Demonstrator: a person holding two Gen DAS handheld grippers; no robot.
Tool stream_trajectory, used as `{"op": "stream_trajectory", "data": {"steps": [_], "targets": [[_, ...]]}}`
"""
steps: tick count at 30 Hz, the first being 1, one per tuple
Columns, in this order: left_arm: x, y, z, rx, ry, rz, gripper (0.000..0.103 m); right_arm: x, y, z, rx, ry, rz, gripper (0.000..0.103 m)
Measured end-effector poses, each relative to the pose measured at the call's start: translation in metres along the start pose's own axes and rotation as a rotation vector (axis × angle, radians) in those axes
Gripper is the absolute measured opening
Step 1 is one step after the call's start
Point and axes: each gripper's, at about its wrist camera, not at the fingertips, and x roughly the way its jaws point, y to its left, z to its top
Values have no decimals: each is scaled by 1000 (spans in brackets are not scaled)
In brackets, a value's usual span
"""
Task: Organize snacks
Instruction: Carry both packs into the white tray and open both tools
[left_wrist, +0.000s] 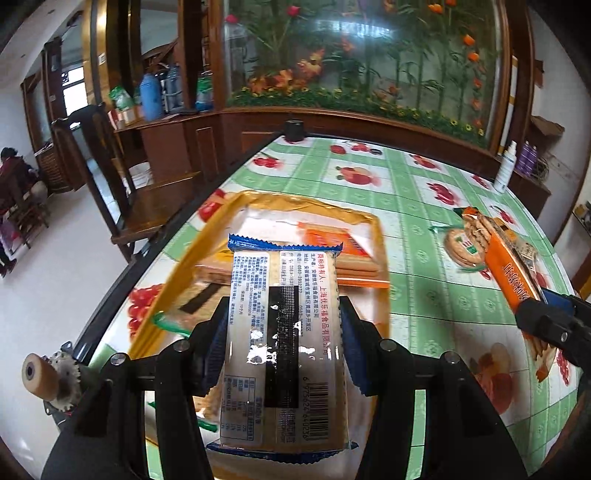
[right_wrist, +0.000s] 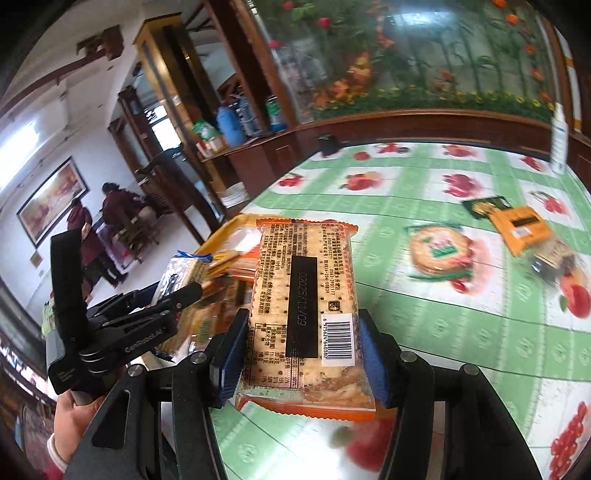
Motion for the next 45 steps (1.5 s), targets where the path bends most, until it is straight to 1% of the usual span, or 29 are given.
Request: {"op": "stream_trajectory", "data": {"steps": [4, 11, 18, 29, 34, 45], "targets": [[2, 12, -2, -19, 1, 15, 53, 15, 25, 3, -44, 18, 32, 57], [8, 34, -5, -62, 7, 35, 53, 44, 55, 9, -96, 46, 71, 57], [15, 55, -9, -107, 27, 35, 53, 71, 78, 15, -129, 66, 91, 57], [24, 55, -9, -107, 47, 30, 53, 111, 80, 18, -102, 109, 104, 57], [27, 62, -9, -121, 54, 37, 53, 120, 82, 18, -103, 118, 108, 57], [30, 64, -10, -126, 66, 60, 53, 131, 82, 16, -99, 135, 117, 57]]}}
